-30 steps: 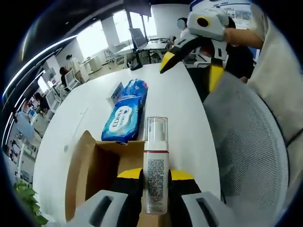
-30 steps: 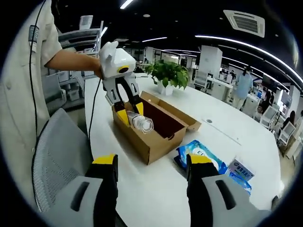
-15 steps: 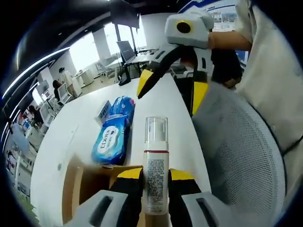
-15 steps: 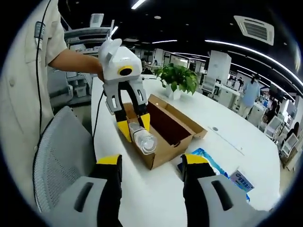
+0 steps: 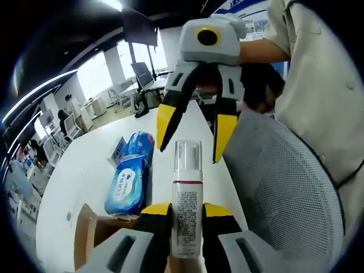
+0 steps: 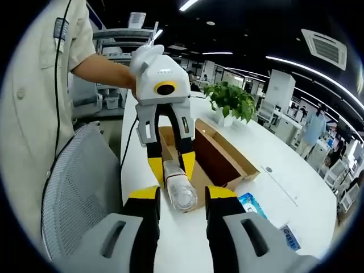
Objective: Operate the shoe box by opening the lid, removing the specified soft item, and placing it in the target area until the item is outside and the box remains undamaged.
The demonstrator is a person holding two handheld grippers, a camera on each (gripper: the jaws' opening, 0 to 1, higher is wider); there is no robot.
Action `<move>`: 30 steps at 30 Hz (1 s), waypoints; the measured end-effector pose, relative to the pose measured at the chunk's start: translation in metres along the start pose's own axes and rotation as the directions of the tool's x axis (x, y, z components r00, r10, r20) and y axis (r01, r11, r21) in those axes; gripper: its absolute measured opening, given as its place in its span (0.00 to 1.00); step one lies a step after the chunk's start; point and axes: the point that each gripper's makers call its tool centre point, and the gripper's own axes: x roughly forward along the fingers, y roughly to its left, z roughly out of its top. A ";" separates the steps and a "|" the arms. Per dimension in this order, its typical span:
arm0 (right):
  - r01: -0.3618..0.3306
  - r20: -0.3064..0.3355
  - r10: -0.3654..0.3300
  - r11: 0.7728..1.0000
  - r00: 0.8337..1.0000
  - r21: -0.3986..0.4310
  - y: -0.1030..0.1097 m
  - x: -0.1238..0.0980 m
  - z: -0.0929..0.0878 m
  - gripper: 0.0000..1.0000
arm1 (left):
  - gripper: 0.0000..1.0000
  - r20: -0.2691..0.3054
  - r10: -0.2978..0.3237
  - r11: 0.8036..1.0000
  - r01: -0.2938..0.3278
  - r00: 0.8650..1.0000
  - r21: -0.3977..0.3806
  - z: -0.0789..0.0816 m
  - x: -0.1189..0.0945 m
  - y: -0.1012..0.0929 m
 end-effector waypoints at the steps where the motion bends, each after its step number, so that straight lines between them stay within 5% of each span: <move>1: -0.008 -0.002 0.008 1.000 1.000 -0.012 0.001 0.000 0.001 0.24 | 0.19 0.011 0.000 1.000 0.000 1.000 -0.003 0.002 0.000 0.000; 13: -0.033 -0.013 0.032 0.998 0.999 -0.052 0.003 0.011 0.003 0.18 | 0.19 0.042 0.012 1.000 -0.012 0.999 -0.006 -0.001 -0.004 -0.001; 21: -0.077 -0.070 0.070 0.993 0.995 -0.092 0.010 0.023 0.005 0.16 | 0.20 0.021 0.051 0.999 -0.051 0.998 -0.016 -0.016 -0.006 0.000; 30: -0.101 -0.092 0.091 0.989 0.992 -0.112 0.004 0.026 0.015 0.16 | 0.21 0.057 0.121 0.991 -0.118 0.991 -0.058 -0.015 -0.018 0.009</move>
